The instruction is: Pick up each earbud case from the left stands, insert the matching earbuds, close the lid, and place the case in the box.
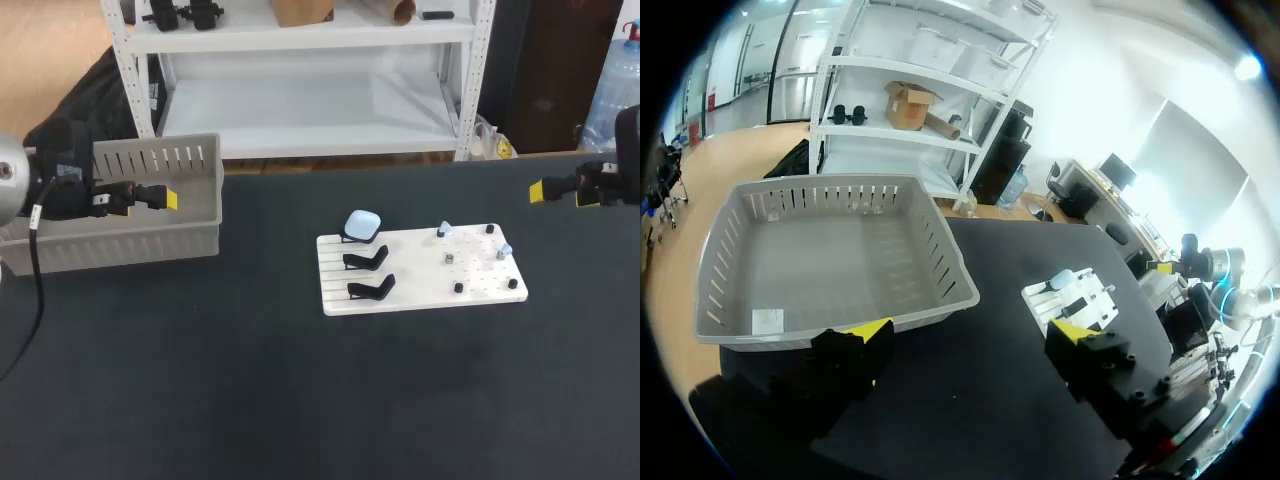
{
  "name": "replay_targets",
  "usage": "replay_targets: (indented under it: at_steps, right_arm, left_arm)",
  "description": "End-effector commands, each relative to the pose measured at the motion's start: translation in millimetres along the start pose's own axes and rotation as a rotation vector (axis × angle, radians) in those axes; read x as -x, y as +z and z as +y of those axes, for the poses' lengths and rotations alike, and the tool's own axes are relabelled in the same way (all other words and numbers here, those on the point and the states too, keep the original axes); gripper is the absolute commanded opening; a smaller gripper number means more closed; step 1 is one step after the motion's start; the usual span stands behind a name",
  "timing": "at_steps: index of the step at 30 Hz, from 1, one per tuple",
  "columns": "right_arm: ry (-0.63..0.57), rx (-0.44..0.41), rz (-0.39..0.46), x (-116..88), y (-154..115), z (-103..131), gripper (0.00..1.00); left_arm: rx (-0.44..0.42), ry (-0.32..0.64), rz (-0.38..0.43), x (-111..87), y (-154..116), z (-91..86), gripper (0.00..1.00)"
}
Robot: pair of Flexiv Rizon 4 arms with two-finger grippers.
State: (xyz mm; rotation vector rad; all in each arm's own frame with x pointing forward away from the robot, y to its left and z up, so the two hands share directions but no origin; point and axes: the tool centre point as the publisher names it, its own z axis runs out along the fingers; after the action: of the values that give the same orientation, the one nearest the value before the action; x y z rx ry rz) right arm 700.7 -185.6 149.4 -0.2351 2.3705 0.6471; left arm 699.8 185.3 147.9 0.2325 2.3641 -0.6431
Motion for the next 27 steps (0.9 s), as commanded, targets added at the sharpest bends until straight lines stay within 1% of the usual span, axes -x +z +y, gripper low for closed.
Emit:
replay_targets:
  at_steps: [1, 6, 8, 11, 14, 18, 20, 22, 24, 27]
  right_arm:
    - [0.0, 0.002, 0.002, 0, 0, -1, 1.0]
    - [0.0, 0.002, 0.002, 0, 0, -1, 1.0]
    - [0.0, 0.002, 0.002, 0, 0, -1, 1.0]
    - [0.0, 0.002, 0.002, 0, 0, -1, 1.0]
    - [0.0, 0.002, 0.002, 0, 0, -1, 1.0]
    - [0.0, 0.002, 0.002, 0, 0, -1, 1.0]
    - [0.0, 0.002, 0.002, 0, 0, -1, 1.0]
    - [0.0, 0.002, 0.002, 0, 0, -1, 1.0]
    - [0.0, 0.002, 0.002, 0, 0, -1, 1.0]
    - [0.0, 0.002, 0.002, 0, 0, -1, 1.0]
  left_arm:
    - [0.004, -0.001, 0.004, 0.6, -1, -0.8, 1.0]
    - [0.004, -0.001, 0.004, 0.6, -1, -0.8, 1.0]
    - [-0.002, 0.028, 0.007, 2.1, 1, -3.3, 1.0]
    - [-0.056, 0.04, -0.006, 7.2, 3, -7.9, 1.0]
    - [-0.123, 0.085, -0.028, 14.8, 3, -14.9, 1.0]
    - [-0.185, 0.191, -0.043, 28.0, 7, -27.1, 1.0]
    - [-0.218, 0.267, -0.046, 32.6, 10, -34.1, 1.0]
    - [-0.243, 0.343, -0.056, 36.0, 14, -41.7, 1.0]
    - [-0.292, 0.396, -0.046, 38.6, 18, -49.1, 1.0]
    - [-0.329, 0.49, -0.038, 40.9, 27, -58.8, 1.0]
